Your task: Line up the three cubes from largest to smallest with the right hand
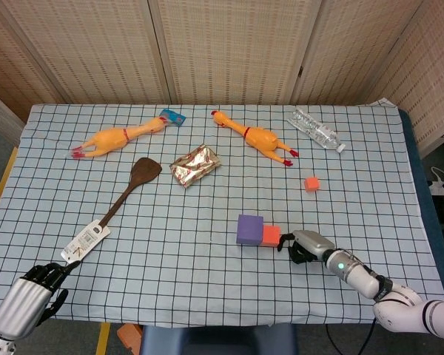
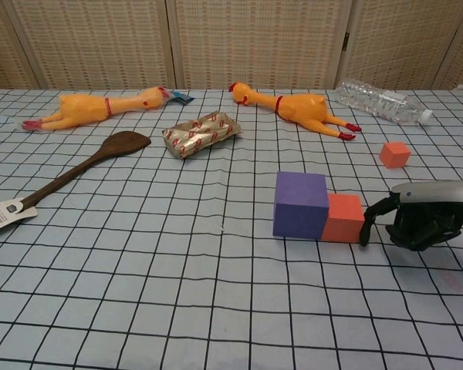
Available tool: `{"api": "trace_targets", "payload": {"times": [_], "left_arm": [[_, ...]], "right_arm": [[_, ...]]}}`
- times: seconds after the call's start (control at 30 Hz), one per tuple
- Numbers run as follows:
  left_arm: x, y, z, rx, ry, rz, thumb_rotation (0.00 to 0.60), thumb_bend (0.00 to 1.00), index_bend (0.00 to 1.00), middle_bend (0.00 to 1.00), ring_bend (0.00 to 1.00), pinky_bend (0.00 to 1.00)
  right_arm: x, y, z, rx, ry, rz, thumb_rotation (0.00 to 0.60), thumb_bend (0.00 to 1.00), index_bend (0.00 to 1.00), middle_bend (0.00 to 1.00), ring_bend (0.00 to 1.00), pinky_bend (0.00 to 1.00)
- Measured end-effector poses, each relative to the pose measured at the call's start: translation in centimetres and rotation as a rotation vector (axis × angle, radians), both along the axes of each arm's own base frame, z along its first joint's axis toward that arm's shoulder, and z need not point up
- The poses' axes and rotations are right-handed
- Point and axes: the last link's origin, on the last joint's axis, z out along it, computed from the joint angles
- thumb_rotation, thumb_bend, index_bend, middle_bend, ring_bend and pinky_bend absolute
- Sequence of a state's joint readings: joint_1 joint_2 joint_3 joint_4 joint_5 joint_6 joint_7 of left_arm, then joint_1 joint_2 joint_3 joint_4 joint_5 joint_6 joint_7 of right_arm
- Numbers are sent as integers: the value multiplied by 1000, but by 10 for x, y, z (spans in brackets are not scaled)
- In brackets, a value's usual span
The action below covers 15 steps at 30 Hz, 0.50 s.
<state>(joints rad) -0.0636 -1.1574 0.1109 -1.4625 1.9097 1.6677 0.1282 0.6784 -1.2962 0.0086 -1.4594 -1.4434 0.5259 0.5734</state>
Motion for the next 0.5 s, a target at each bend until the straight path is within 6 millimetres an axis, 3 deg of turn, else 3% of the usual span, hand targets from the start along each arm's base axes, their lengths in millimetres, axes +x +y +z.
{"api": "trace_targets", "payload": {"times": [0.5], "left_arm": [[0,-1,0,0,-1,-2,600,451,194,398,320,425]], "right_arm": [[-2,1,0,-4,-4,7,600,707,377,907,963,981]]}}
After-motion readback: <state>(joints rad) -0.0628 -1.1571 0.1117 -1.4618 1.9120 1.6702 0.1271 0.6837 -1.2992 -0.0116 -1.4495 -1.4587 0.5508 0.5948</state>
